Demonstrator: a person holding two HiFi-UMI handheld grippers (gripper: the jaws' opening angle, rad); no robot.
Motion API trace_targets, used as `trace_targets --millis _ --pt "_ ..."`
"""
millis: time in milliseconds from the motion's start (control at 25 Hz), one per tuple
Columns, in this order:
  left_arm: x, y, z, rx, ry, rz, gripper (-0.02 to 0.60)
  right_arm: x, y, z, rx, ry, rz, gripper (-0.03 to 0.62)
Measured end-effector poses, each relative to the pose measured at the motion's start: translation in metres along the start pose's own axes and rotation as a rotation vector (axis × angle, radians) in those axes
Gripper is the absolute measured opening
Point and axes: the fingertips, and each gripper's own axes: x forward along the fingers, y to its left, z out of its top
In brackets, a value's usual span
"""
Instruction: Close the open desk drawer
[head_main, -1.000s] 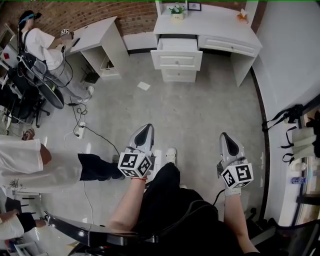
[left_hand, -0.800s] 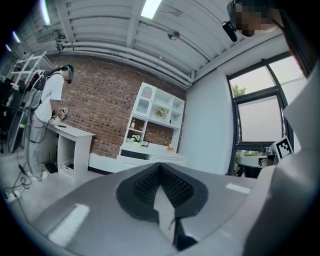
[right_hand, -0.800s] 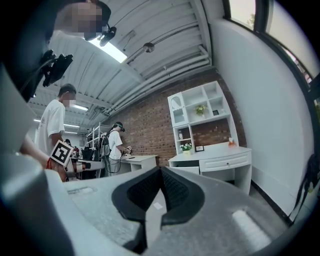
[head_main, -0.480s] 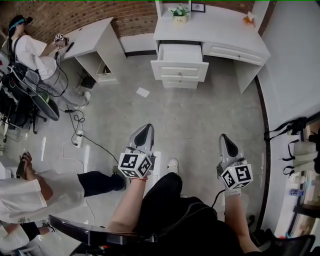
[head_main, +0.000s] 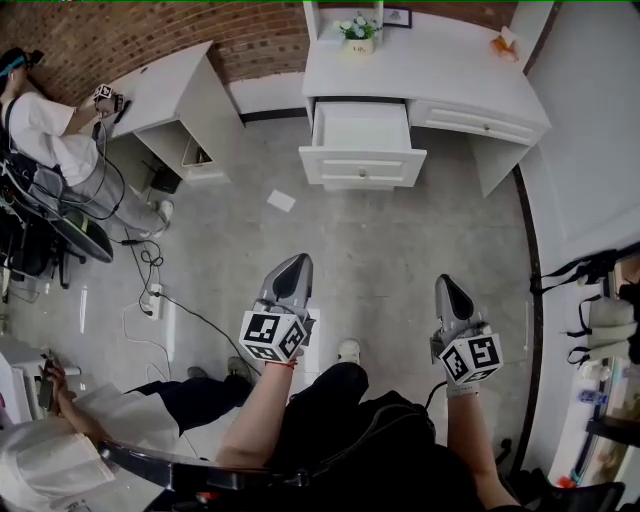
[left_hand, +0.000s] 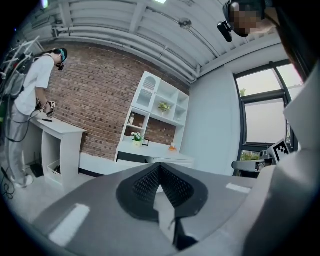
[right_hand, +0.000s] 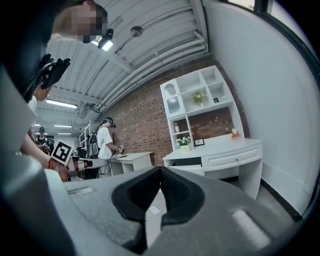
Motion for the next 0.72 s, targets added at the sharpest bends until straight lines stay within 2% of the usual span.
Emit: trace_targets --millis 360,720 --pt "0.046 0.028 -0.006 -0.002 0.023 -0.034 0.003 0.057 -0.012 -0.013 0.035 0.014 -0.001 -0.001" --pt "0.091 0.059 -0.017 -0.033 0.045 -0.011 0.003 0.118 -0.034 -0.025 0.043 0.052 0.016 -0.001"
